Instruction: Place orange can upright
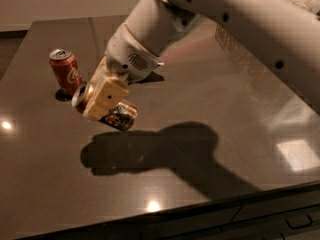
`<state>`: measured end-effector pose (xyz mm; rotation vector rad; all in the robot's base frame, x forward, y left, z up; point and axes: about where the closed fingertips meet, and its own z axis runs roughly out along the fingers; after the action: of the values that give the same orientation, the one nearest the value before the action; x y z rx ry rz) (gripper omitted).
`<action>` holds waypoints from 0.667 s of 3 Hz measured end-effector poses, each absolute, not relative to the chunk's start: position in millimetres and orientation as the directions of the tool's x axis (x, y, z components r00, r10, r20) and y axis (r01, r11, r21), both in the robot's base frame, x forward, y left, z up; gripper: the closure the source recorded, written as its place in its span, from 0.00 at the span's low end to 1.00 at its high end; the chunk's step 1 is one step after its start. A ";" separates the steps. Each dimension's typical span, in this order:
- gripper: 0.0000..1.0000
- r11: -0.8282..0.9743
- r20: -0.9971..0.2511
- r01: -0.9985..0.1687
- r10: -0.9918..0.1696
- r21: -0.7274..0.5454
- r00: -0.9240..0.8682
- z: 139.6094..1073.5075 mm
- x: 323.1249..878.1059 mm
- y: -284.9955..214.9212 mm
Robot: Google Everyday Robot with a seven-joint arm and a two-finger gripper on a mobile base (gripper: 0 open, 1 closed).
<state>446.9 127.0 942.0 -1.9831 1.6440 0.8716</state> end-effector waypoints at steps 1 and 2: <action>1.00 -0.131 -0.826 -0.991 -0.562 0.037 0.043 949.7 460.7 94.3; 1.00 -0.004 -0.905 -0.999 -0.423 0.043 -0.037 949.3 473.4 61.0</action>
Offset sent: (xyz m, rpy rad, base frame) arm 0.0514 -0.1219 0.0034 0.5730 0.0269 -0.4399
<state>473.4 61.0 949.3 -1.5146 1.5507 1.0106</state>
